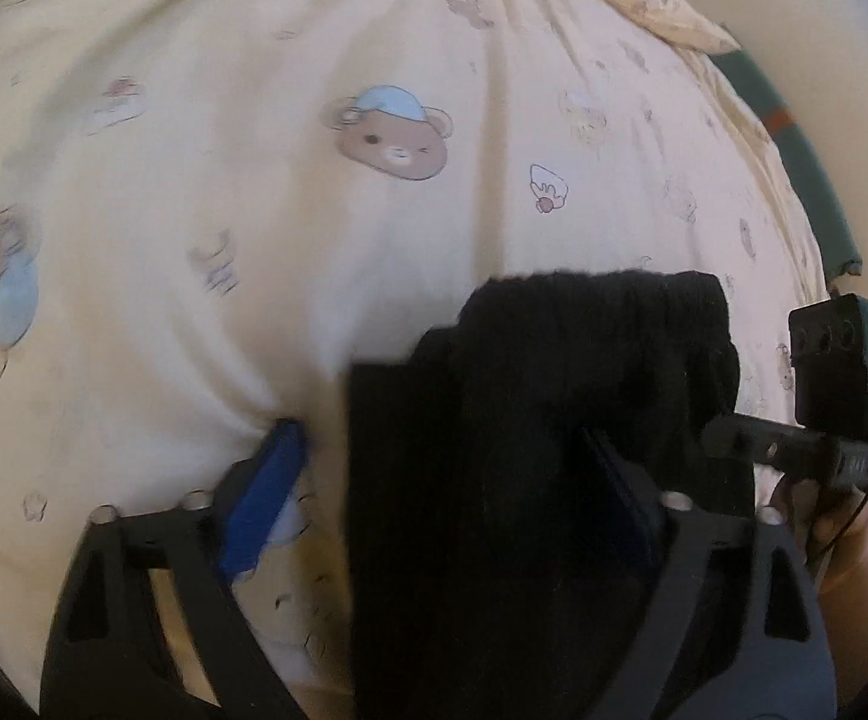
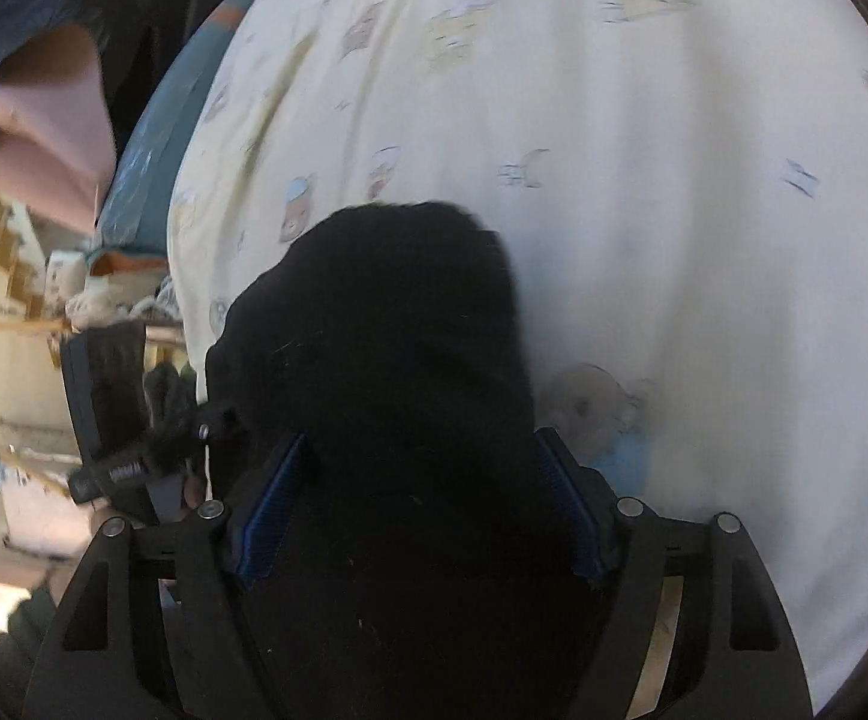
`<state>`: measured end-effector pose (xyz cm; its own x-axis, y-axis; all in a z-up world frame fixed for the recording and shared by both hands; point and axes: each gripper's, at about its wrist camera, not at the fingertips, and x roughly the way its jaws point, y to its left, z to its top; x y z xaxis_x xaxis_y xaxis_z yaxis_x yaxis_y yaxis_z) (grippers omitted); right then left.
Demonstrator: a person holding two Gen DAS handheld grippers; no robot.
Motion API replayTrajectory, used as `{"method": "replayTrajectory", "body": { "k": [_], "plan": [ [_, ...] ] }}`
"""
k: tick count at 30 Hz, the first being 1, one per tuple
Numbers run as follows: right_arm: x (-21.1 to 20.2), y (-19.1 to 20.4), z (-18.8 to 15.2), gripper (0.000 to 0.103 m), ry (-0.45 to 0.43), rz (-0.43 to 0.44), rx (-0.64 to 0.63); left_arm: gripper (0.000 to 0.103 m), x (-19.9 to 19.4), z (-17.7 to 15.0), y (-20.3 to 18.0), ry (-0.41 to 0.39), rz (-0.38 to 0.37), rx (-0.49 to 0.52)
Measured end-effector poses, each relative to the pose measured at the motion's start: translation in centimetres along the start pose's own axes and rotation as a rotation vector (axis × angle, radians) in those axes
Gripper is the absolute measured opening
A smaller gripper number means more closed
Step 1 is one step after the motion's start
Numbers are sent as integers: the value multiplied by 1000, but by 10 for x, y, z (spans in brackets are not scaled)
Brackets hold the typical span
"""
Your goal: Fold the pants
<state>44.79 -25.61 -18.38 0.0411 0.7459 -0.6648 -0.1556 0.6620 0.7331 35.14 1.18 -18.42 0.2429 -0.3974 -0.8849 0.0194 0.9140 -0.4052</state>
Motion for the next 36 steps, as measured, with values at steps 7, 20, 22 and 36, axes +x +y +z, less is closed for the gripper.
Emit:
{"method": "replayTrajectory", "body": {
  "k": [7,20,22,36],
  "plan": [
    [-1,12,2,13,-4,-45,-58,28,-8,7,-10,18,-25,54],
    [-65,109,-27,6,-100,-122,-367,9,-91,-16,-50,-100,10,262],
    [-71,120,-34,6,-108,-127,-403,9,-103,-21,-54,-116,-3,274],
    [-133,225,-172,6,-125,-65,-775,9,-234,-158,-68,-271,-144,463]
  ]
}}
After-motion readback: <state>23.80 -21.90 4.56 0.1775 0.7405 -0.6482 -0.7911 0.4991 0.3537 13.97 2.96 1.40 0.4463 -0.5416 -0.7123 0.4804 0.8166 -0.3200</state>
